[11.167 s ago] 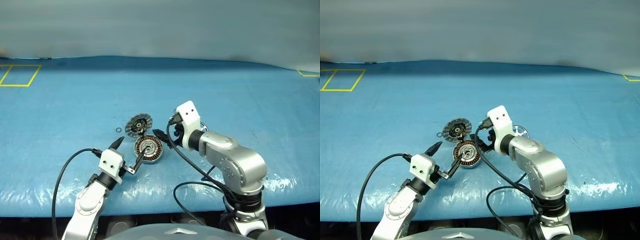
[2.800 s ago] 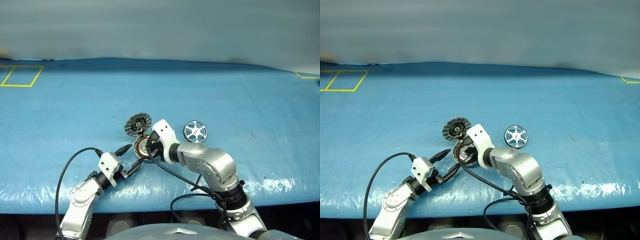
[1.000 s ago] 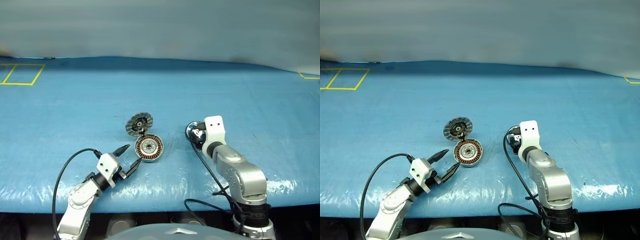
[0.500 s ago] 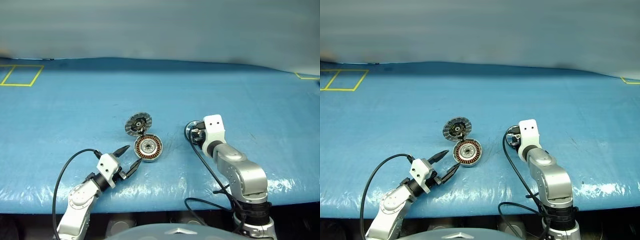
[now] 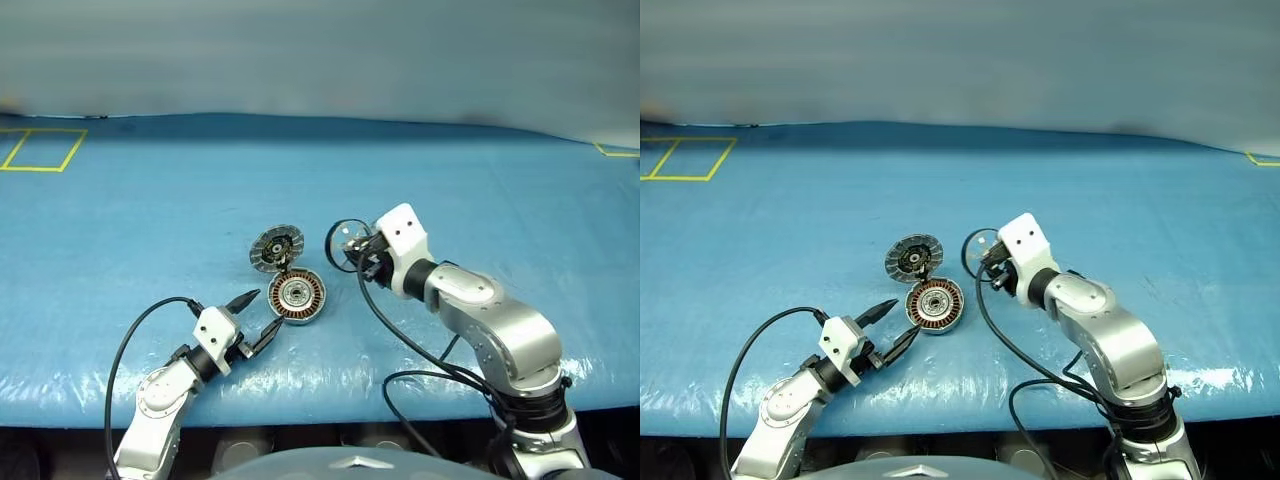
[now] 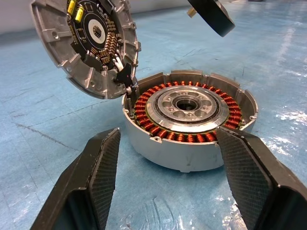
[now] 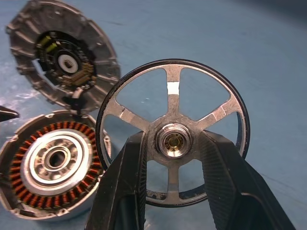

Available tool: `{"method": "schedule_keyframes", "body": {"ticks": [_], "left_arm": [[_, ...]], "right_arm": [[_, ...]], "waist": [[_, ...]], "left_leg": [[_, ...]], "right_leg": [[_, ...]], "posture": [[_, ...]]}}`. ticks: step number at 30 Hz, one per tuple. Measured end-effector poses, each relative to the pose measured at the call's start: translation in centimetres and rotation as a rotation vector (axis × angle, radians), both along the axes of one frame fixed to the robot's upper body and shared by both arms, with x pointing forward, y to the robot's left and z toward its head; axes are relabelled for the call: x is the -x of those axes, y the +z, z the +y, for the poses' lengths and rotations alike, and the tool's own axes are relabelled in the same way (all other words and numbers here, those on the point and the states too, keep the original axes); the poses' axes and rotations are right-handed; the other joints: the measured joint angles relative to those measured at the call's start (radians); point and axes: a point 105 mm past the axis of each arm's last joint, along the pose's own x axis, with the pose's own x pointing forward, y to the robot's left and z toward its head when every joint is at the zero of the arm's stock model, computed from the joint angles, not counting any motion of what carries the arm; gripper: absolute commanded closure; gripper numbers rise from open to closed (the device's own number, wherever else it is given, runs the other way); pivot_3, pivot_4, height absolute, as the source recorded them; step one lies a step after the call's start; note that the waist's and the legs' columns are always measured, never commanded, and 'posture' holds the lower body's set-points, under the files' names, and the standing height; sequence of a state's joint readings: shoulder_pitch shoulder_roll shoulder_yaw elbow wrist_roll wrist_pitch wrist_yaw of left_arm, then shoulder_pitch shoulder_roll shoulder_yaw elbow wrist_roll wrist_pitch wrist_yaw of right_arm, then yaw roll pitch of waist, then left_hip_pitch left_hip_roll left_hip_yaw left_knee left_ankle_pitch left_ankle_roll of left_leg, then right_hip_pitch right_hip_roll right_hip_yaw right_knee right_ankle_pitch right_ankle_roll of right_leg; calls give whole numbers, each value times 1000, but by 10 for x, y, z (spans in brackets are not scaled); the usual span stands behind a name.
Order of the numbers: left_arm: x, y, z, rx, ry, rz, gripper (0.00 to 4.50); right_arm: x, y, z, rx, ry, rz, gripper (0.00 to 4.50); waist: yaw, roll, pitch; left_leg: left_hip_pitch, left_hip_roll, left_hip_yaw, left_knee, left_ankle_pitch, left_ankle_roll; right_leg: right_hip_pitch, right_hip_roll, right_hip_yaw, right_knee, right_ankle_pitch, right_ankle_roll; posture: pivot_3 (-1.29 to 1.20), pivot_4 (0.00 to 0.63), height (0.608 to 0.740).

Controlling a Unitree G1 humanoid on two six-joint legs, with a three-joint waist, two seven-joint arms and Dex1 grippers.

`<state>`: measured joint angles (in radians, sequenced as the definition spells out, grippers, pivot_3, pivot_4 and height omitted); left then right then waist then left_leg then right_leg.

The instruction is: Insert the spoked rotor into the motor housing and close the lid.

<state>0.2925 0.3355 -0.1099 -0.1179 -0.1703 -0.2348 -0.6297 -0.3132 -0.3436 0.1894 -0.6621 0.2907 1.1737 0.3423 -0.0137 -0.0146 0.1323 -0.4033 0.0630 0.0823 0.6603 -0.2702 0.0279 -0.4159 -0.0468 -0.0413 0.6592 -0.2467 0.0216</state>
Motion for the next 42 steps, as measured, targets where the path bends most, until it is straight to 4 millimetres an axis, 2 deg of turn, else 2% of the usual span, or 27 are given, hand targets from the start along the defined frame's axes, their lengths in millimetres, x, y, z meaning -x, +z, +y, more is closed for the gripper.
{"method": "schedule_keyframes", "body": {"ticks": [4, 10, 17, 36, 42], "left_arm": [[2, 3, -1, 11, -7, -20, 1107], [11, 4, -1, 40, -12, -43, 1107], [17, 5, -1, 23, -43, -65, 1107], [16, -5, -4, -4, -71, -46, 1107], [15, -7, -4, -9, -73, -44, 1107]], "right_arm": [[8, -1, 29, -14, 86, 32, 3168], [17, -8, 46, 4, 155, 79, 3168], [23, -18, 45, 32, 175, 134, 3168], [36, -36, 38, 97, 218, 221, 3168], [35, -40, 44, 84, 218, 231, 1258]], "waist": [[0, 0, 0], [0, 0, 0], [-1, 0, 0], [0, 0, 0], [0, 0, 0]], "left_leg": [[-2, 0, 0, 0, 0, 0], [-3, -1, 0, 2, 0, 0], [-3, -1, 0, 2, 0, 0], [-3, -1, 0, 2, 0, 0], [-3, -1, 0, 2, 0, 0]], "right_leg": [[-1, -1, 0, 0, 1, 1], [-1, -3, -1, -1, 1, 1], [-1, -2, -2, 0, -1, -1], [-1, -2, -2, 0, 1, 2], [-1, -2, -2, 0, 1, 2]], "posture": [[0, 150, 740], [0, 150, 740], [0, 150, 740], [0, 150, 740], [0, 150, 740]]}}
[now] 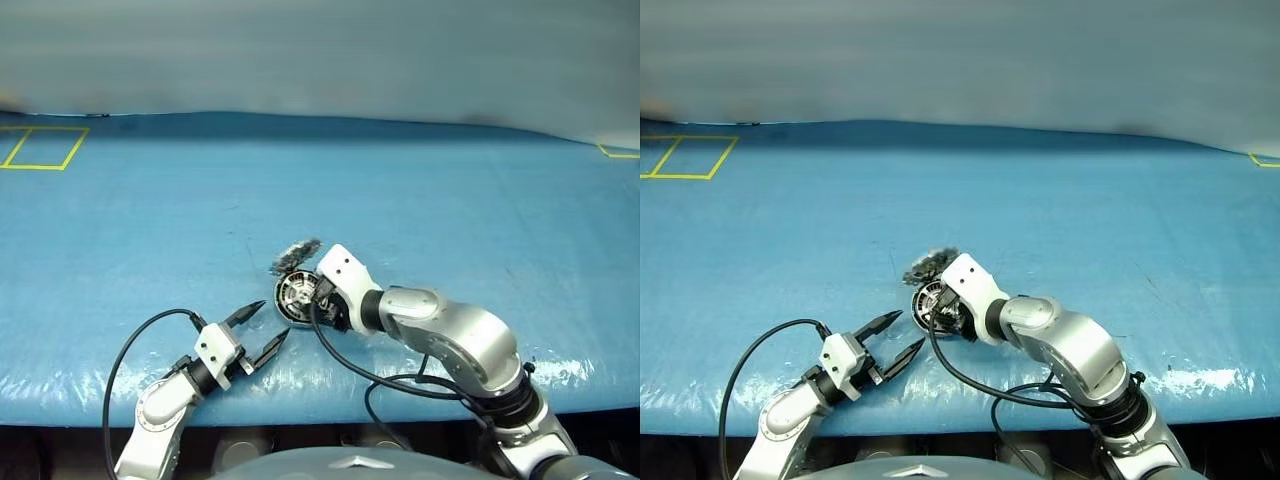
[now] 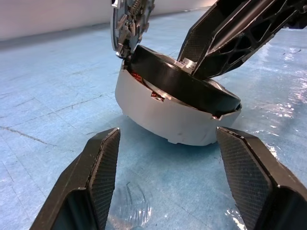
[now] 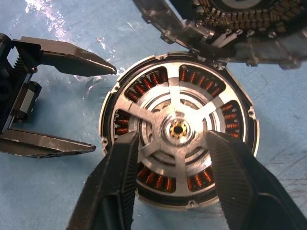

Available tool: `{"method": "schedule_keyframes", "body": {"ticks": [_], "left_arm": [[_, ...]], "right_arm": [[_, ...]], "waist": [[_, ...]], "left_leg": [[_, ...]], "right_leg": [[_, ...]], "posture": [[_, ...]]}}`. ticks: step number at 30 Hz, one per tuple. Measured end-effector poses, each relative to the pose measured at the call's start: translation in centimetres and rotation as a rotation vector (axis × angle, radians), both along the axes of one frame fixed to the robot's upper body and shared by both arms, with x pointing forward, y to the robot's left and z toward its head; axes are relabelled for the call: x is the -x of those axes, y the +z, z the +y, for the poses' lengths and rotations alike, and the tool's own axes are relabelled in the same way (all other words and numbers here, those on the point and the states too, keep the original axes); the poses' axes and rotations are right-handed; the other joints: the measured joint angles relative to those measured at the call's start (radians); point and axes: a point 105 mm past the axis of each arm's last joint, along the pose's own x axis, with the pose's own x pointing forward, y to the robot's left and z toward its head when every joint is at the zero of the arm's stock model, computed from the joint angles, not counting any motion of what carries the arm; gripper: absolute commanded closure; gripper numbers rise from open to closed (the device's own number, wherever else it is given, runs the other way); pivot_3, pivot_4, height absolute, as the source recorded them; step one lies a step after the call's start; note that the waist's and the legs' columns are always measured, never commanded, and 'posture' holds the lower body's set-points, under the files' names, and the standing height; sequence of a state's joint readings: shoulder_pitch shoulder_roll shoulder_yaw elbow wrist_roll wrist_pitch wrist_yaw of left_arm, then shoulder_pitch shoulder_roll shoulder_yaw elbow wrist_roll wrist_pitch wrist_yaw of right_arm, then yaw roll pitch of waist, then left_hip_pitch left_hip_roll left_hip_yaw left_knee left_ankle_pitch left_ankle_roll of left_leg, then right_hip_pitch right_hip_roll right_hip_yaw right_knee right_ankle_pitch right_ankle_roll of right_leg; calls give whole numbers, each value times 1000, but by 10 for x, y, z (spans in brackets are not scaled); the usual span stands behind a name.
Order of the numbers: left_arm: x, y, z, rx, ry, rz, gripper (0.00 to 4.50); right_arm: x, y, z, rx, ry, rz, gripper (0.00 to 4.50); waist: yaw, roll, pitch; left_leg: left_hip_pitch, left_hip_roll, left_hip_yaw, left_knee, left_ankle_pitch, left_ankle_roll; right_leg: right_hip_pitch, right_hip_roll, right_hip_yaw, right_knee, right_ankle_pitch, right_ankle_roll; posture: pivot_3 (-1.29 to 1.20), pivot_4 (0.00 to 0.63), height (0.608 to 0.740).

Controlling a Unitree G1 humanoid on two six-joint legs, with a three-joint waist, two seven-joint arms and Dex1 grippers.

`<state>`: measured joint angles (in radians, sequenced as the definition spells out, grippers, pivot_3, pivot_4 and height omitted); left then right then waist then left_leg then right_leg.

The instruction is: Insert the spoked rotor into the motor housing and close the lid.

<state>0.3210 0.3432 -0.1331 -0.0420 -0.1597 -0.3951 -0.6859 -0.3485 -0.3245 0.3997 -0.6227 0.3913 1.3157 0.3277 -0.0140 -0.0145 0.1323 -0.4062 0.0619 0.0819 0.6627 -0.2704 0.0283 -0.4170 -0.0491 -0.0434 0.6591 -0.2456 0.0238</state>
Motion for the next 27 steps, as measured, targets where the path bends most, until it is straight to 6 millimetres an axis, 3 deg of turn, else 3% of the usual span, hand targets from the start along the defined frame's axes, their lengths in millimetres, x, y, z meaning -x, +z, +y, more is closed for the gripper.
{"method": "schedule_keyframes", "body": {"ticks": [2, 8, 11, 16, 21, 27], "left_arm": [[-1, 1, 0, 2, 0, -7, 1107], [-1, -1, 0, 3, 5, -3, 1107], [-1, -2, 1, 2, 7, -1, 1107], [-2, -4, 2, 3, 16, 0, 1107], [-3, -2, 4, 12, 27, -5, 1107], [-2, -3, 9, 16, 49, -1, 1107]], "right_arm": [[-2, 1, 2, -5, -16, -8, 616], [-7, 2, 0, -8, -46, -16, 616], [-10, 7, 2, -41, -64, -24, 1178], [-15, 15, 7, -100, -86, -68, 2822], [-16, 10, 15, -119, -97, -70, 4480], [-11, 1, 34, -123, -65, -50, 4480]], "waist": [[0, 0, 0], [0, 0, 0], [0, 0, 0], [0, 0, 0], [-2, 0, 0], [-5, 0, 0]], "left_leg": [[0, 0, 0, 0, 0, 0], [0, 0, 0, 0, 0, 0], [0, 0, 0, 0, 0, 0], [0, 0, 0, 0, 0, 0], [0, 0, 0, 1, 0, 0], [0, 0, 0, 1, 0, 0]], "right_leg": [[0, 0, 0, 0, 0, 0], [0, 0, 0, 0, 0, 1], [0, 0, 0, 0, 0, 1], [0, 0, 0, 0, 0, 1], [0, 0, 0, 1, 1, 1], [0, 0, 0, 1, 1, 1]], "posture": [[0, 150, 740], [0, 150, 740], [0, 150, 740], [0, 150, 740], [0, 150, 740], [0, 150, 740]]}}
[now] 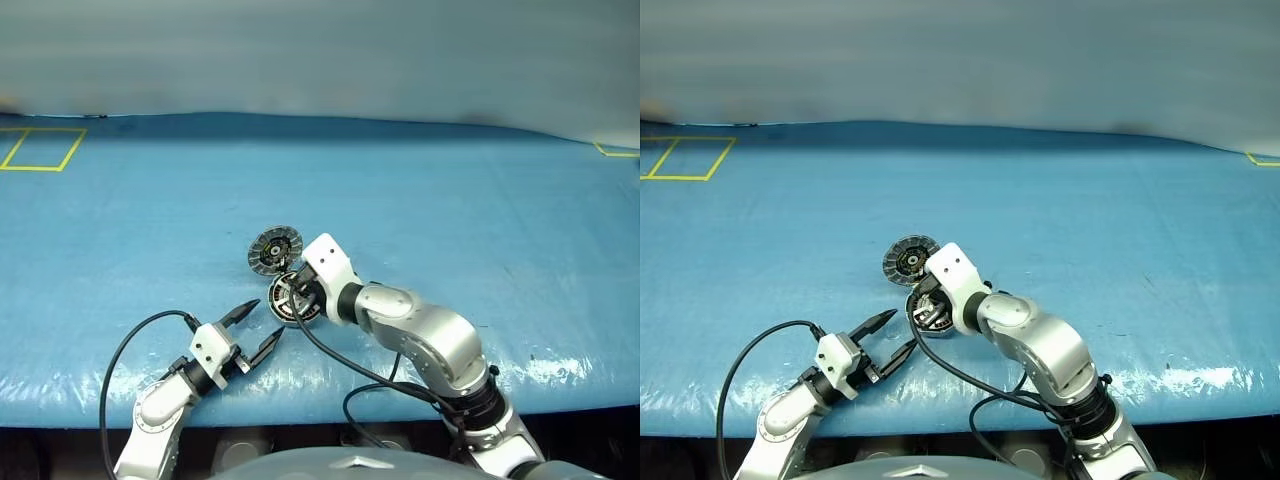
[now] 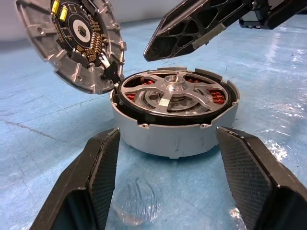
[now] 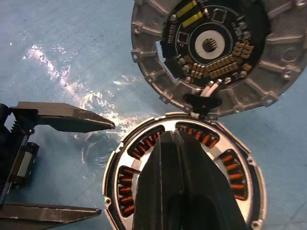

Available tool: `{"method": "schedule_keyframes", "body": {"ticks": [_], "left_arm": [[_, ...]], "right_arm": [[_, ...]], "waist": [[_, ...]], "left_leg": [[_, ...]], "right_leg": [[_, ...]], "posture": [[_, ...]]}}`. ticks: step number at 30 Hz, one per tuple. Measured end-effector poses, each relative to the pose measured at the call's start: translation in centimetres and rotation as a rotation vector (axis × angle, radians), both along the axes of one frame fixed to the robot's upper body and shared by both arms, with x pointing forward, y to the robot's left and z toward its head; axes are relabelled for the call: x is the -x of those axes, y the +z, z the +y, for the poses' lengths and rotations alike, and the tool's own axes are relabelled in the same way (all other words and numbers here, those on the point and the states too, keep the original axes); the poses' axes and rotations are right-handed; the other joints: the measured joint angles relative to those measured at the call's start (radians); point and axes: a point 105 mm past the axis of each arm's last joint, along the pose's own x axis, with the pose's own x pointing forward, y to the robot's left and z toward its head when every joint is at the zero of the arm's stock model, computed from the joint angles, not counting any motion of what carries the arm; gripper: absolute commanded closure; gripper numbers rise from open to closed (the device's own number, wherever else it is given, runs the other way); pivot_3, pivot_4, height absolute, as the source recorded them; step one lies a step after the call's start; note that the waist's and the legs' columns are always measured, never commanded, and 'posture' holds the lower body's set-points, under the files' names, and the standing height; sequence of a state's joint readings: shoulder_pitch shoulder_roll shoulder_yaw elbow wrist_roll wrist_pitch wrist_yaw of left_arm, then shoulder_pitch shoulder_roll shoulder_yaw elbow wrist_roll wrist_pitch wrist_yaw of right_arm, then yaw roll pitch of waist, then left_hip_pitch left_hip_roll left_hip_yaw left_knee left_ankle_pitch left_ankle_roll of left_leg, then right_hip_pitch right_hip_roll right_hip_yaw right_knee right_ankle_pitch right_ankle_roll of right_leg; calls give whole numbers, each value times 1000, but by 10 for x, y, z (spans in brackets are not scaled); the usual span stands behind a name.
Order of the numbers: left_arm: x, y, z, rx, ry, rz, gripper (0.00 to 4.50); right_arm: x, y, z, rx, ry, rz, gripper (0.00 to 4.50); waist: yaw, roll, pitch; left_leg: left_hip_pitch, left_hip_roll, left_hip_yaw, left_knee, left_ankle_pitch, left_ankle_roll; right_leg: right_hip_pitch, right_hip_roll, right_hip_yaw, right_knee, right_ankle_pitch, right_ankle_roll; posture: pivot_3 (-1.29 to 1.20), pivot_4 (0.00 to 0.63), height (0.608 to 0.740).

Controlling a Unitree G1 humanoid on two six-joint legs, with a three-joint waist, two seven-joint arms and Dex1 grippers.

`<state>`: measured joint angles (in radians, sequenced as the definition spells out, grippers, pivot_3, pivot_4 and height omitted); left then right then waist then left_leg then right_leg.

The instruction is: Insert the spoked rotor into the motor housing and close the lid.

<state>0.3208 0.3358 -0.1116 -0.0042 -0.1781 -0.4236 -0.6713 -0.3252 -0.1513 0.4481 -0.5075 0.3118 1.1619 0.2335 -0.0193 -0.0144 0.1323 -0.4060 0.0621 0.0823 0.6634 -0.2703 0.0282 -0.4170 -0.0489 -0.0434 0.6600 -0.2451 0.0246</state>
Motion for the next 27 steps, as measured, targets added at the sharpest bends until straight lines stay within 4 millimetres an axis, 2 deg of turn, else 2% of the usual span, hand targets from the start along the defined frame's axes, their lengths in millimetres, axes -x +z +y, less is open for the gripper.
{"method": "schedule_keyframes", "body": {"ticks": [4, 11, 19, 27], "left_arm": [[0, -1, 3, -1, 14, 2, 1107], [2, -2, 5, 1, 31, 10, 1107], [3, -3, 7, -1, 43, 12, 1107], [0, -1, 6, -1, 40, 1, 1107]], "right_arm": [[1, -11, 8, 30, 13, 25, 4480], [-2, -10, 12, 28, 0, 32, 4480], [-7, 0, 9, -4, -28, 26, 4480], [-6, -10, 11, 30, -27, 33, 4480]], "waist": [[-1, 0, 0], [-2, 0, 0], [-2, 0, 0], [-3, 0, 0]], "left_leg": [[0, 0, 0, 0, 0, 0], [0, 0, 0, 1, 0, 0], [0, 0, 0, 0, 0, 0], [1, 0, 0, 1, 0, 0]], "right_leg": [[0, 0, 0, 0, 0, 0], [0, 0, 0, 0, 0, 0], [0, 0, 0, 0, 0, 0], [1, 0, 0, 0, 0, 0]], "posture": [[0, 150, 740], [0, 150, 740], [0, 150, 740], [0, 150, 740]]}}
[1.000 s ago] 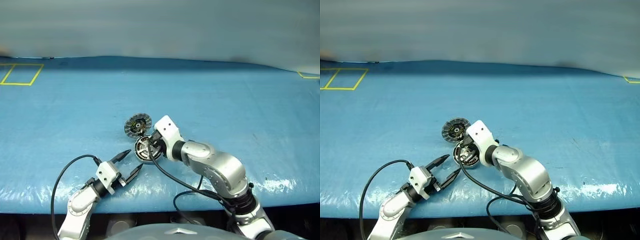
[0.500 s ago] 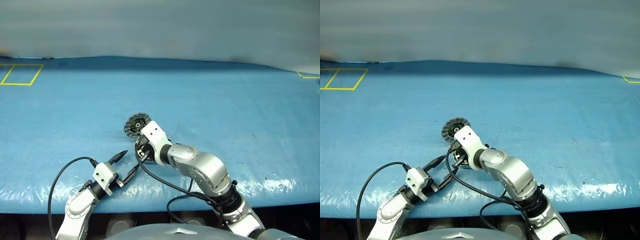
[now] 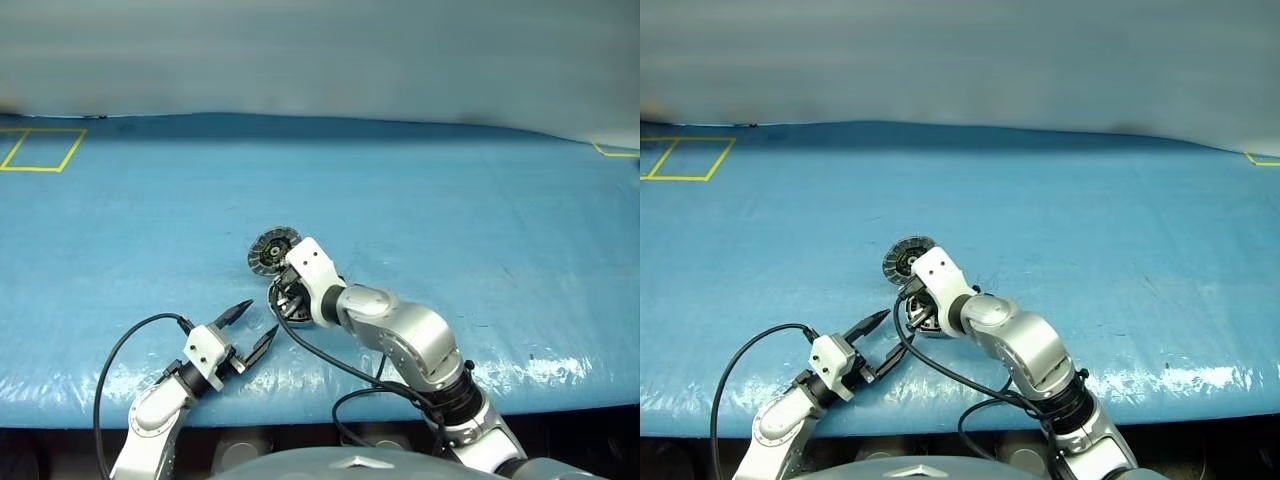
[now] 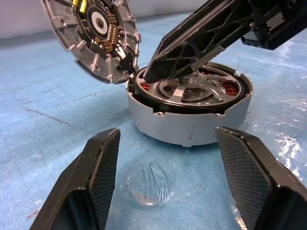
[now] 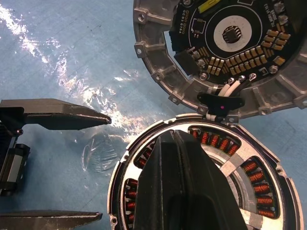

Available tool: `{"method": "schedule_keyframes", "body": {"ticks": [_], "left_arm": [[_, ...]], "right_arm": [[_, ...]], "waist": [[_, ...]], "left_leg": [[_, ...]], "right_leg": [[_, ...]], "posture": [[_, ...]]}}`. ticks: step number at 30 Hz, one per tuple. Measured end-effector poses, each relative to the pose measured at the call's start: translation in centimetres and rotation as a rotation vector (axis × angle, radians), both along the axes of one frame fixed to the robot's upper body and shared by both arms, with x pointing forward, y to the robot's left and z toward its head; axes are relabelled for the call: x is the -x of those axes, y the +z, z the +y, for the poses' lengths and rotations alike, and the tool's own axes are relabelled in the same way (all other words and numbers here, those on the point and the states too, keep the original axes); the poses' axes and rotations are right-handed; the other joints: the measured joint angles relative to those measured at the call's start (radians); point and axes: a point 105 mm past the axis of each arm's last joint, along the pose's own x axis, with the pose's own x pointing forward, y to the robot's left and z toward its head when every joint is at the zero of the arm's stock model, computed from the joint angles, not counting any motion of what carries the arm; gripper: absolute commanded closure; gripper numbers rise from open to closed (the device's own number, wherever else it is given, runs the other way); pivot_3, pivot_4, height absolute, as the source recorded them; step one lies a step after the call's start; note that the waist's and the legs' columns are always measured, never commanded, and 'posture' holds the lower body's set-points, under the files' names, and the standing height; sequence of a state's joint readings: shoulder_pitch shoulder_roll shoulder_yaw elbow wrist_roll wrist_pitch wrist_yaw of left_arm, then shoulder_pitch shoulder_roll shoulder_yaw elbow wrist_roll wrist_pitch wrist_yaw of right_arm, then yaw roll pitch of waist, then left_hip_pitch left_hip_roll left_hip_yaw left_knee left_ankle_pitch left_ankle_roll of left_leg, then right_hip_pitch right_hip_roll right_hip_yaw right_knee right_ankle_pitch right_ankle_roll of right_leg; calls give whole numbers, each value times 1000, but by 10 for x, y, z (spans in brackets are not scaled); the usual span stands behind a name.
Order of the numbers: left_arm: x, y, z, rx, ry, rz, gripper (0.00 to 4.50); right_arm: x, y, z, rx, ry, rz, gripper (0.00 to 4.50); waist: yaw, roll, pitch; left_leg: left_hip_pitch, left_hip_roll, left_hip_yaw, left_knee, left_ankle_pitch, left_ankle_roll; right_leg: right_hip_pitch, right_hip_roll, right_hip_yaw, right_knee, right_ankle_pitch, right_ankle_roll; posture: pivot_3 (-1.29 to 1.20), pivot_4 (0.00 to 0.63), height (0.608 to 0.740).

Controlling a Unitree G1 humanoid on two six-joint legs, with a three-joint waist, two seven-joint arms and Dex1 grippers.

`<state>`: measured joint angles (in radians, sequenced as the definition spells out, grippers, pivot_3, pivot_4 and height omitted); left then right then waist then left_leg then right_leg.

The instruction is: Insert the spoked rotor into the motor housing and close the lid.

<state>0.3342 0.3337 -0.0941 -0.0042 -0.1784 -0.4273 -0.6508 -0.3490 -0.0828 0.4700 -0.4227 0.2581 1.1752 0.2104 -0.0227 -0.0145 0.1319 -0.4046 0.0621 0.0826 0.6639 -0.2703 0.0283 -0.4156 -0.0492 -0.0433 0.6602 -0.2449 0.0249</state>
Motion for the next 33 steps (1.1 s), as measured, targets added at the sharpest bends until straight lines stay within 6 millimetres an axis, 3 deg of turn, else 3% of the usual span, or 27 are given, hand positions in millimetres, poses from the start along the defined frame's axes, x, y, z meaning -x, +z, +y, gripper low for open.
{"method": "schedule_keyframes", "body": {"ticks": [11, 22, 26, 29, 33], "left_arm": [[0, 0, 0, -1, -4, 0, 1107], [-1, 1, 1, 13, 8, 2, 1107], [-9, 8, 16, 72, 115, 14, 1107], [-19, 16, 43, 87, 237, 44, 1107], [-33, 14, 67, 77, 363, 106, 1107]], "right_arm": [[-9, -5, 3, -14, -86, 45, 4480], [-3, -3, -3, -23, -41, 50, 4480], [2, 15, -11, -152, -2, -8, 4480], [4, 28, -32, -199, 7, -128, 4480], [19, 7, -55, -166, 1, -153, 4480]], "waist": [[1, 0, 0], [2, 0, 0], [2, 0, 0], [2, 0, 0], [5, -1, 1]], "left_leg": [[2, -1, 1, 0, 0, 0], [1, -1, 1, -1, -1, 1], [0, -1, 1, 0, -1, 1], [0, -1, 0, 0, -1, 1], [0, -2, -1, 0, -1, 1]], "right_leg": [[1, -2, 0, 0, 0, 0], [1, -3, -2, 0, 0, 0], [0, -3, -2, -1, 0, 1], [1, -3, -2, -1, -1, 1], [1, -2, -1, 0, -2, 4]], "posture": [[0, 150, 740], [0, 150, 740], [0, 150, 740], [0, 150, 740], [0, 150, 740]]}}
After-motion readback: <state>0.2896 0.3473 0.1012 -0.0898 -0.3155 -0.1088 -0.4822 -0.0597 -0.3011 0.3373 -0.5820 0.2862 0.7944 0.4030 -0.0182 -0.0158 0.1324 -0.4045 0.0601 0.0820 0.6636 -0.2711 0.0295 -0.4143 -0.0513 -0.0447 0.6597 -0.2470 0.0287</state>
